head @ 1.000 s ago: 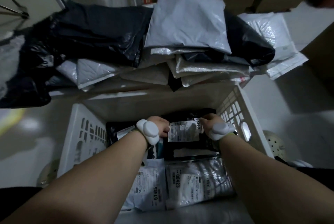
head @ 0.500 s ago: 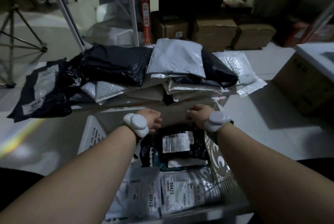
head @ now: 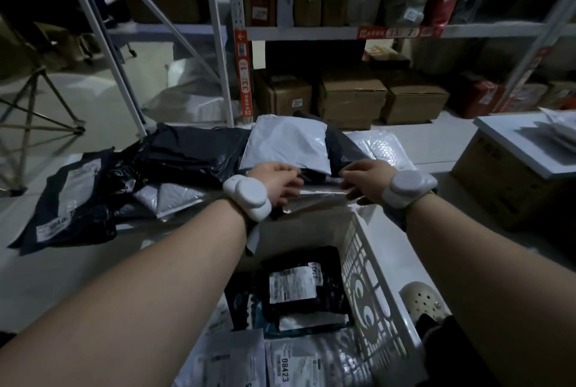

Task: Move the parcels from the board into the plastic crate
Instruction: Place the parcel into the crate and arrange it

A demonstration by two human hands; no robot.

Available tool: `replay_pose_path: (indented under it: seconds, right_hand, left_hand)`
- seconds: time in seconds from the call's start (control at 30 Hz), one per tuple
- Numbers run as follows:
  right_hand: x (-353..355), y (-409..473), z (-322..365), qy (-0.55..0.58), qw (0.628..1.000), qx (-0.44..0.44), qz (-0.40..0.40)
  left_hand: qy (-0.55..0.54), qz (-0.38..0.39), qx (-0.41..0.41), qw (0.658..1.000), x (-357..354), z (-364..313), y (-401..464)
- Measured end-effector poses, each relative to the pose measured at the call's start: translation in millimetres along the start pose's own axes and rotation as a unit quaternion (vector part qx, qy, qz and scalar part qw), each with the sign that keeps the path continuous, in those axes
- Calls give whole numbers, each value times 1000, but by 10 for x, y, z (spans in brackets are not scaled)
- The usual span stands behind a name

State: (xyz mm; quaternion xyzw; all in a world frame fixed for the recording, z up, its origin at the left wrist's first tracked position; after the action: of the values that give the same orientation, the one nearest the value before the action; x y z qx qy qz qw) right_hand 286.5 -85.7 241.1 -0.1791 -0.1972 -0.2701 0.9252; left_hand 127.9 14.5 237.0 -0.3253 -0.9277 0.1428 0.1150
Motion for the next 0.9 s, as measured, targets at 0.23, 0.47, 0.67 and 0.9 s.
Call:
replay_pose_path:
  seconds: [0.23,0.47,0.67,0.9]
  right_hand:
    - [350,150,-56,74,995,-15,-58]
    - [551,440,-118,101,988,-41,-108]
    - [232,786,-136,66,993,-18,-93]
    - [-146,711,82,-27,998,5,-49]
  left_hand:
    - [43,-56,-87,994,-108,-371,189]
    - [250,-159,-157,942,-8,-523,446]
    - [435,-216,-31,874,217,-342,794]
    - [347,-207,75,911,391,-182,904]
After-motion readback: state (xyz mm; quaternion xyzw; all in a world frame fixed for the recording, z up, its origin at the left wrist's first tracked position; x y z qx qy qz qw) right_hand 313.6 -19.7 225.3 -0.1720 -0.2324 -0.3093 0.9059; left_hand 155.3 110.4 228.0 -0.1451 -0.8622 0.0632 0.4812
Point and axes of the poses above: each hand's wrist, its own y-axis towards the middle knuckle, its own x-axis out of the back of the hand, z = x × y, the point moved 8 cm from there along y, towards the middle knuckle, and after that the axes turned 2 degrees about x, right-handed, at the moved point
